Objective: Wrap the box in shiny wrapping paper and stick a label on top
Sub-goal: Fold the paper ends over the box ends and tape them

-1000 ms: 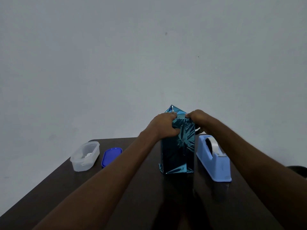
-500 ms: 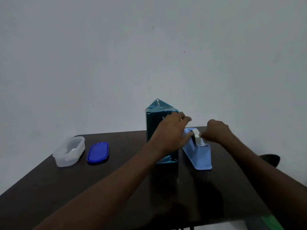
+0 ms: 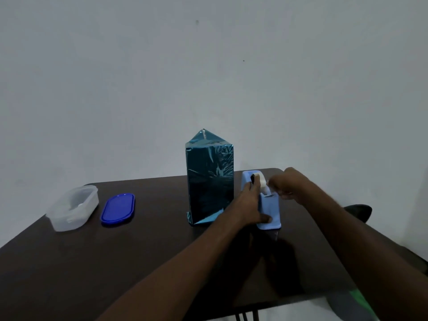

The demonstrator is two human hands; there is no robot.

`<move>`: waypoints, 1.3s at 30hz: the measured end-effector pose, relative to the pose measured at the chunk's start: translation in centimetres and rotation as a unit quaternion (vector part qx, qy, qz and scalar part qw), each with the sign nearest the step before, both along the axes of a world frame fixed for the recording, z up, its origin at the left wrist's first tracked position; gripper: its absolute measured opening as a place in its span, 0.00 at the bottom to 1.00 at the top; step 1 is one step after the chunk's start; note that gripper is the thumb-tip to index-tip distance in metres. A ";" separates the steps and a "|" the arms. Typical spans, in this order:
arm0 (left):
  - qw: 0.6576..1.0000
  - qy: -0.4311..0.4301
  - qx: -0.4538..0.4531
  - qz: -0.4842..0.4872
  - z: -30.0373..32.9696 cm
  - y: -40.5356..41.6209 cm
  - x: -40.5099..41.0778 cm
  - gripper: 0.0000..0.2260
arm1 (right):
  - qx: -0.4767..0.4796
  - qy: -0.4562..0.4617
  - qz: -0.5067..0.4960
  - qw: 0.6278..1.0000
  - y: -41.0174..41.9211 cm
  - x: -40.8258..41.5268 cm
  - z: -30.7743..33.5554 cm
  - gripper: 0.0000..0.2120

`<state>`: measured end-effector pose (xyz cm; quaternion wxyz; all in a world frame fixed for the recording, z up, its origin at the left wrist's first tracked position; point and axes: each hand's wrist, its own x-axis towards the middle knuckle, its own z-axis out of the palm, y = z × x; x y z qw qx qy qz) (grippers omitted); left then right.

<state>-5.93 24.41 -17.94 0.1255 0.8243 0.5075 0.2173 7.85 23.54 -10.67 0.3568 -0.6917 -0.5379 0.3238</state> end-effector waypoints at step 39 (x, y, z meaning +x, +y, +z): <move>0.954 -0.275 0.108 0.049 14.5 -5.7 -8.6 0.09 | 0.309 0.182 0.138 0.923 -4.8 -5.8 3.4 0.08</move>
